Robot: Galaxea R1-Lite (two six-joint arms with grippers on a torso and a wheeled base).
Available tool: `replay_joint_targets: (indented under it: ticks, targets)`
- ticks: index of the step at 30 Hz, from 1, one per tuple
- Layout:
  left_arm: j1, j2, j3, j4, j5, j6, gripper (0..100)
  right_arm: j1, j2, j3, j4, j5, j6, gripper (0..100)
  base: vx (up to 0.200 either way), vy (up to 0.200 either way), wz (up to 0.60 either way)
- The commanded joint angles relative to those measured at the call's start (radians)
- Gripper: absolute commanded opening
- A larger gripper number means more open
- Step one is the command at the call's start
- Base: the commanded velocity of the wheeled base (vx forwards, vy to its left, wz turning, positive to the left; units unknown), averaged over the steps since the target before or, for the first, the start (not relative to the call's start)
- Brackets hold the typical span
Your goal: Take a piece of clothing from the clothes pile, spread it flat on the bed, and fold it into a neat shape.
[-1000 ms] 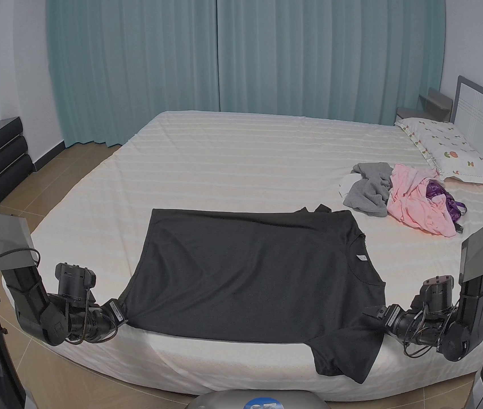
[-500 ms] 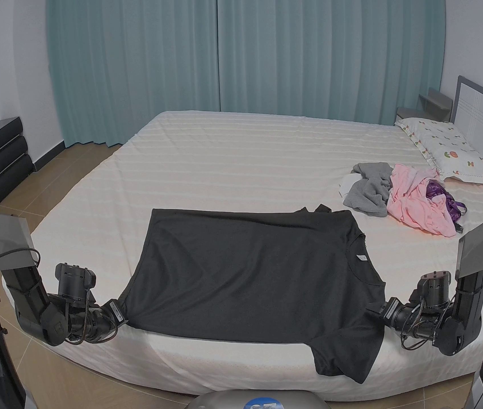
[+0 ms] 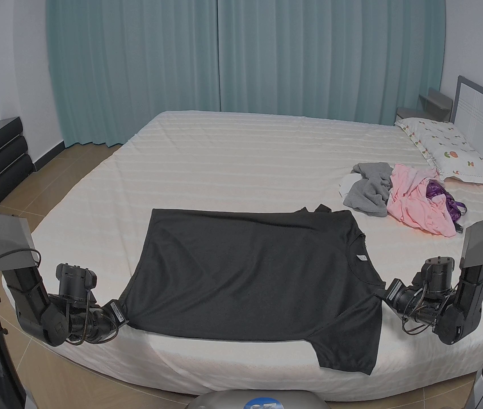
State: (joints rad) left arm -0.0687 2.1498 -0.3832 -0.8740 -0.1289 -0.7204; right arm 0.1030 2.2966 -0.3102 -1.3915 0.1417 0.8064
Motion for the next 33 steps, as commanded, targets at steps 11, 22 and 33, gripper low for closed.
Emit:
replay_joint_targets:
  ticks: [11,22,33]
  targets:
    - [-0.006,0.004,0.0,0.0,-0.003,-0.027,0,0.0,0.03,-0.129,0.112,0.033,-0.056,100,0.0,0.0,0.0]
    - [-0.005,0.001,0.0,0.0,-0.003,-0.027,0,-0.048,-0.066,-0.001,0.071,0.144,-0.07,100,0.0,0.0,0.0]
    - [-0.006,-0.002,0.001,0.0,-0.003,-0.027,0,-0.017,0.046,0.224,-0.159,0.202,-0.176,100,0.0,0.0,0.0]
